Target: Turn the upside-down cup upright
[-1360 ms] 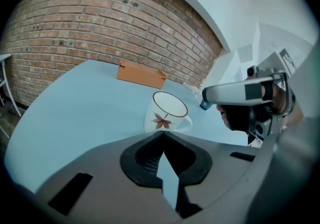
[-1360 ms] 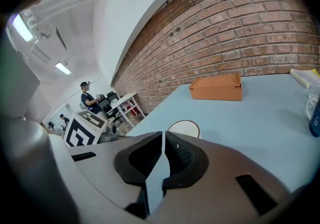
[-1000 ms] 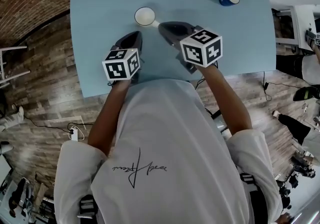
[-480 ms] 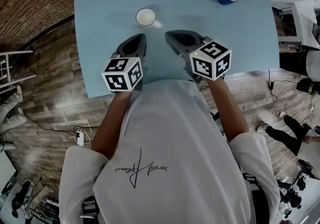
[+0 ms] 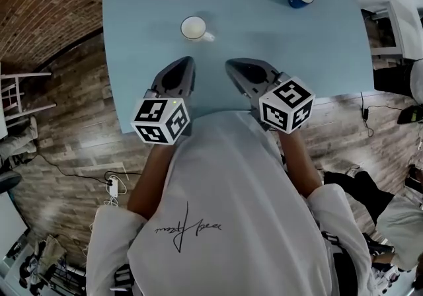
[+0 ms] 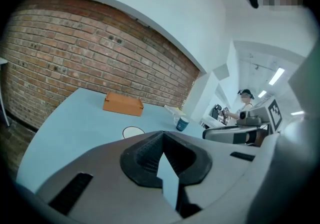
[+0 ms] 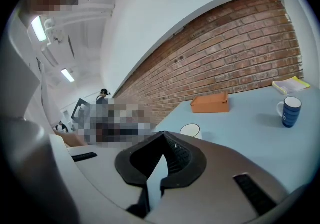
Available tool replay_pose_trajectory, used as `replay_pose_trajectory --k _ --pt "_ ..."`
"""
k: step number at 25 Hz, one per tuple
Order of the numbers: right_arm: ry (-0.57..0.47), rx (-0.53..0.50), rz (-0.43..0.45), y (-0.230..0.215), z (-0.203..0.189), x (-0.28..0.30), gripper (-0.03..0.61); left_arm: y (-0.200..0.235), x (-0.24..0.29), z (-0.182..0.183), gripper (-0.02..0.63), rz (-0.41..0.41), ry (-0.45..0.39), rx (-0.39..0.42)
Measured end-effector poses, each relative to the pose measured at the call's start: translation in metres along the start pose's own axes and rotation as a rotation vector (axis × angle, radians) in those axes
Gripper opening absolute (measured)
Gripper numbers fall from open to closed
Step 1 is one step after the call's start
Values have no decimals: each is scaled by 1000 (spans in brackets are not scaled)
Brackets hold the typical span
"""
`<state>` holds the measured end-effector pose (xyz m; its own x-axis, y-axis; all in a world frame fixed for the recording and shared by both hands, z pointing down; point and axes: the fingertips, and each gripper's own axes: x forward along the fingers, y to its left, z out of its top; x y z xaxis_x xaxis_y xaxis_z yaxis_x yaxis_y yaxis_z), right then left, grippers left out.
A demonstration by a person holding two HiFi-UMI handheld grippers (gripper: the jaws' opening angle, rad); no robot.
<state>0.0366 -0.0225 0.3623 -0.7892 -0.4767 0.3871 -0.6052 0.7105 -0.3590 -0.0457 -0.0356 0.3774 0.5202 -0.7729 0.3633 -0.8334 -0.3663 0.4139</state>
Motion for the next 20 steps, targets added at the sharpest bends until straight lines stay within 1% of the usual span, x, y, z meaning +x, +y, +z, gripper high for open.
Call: replay_pose_trajectory --k 6,8,11,14,20 --pt "-28 -48 -40 7 6 -10 20 -12 -17 10 9 -26 -35 -4" --pt "-45 -51 -46 10 9 -13 20 -15 -23 14 9 -13 -51 20" --pt "-55 -80 -54 17 11 -16 20 -15 -30 19 9 29 -68 81" --pt "-49 -127 -61 25 10 -18 20 -17 -33 21 9 36 -78 101" --pt "-71 -102 -47 33 12 -23 20 -18 -36 16 9 38 -75 110"
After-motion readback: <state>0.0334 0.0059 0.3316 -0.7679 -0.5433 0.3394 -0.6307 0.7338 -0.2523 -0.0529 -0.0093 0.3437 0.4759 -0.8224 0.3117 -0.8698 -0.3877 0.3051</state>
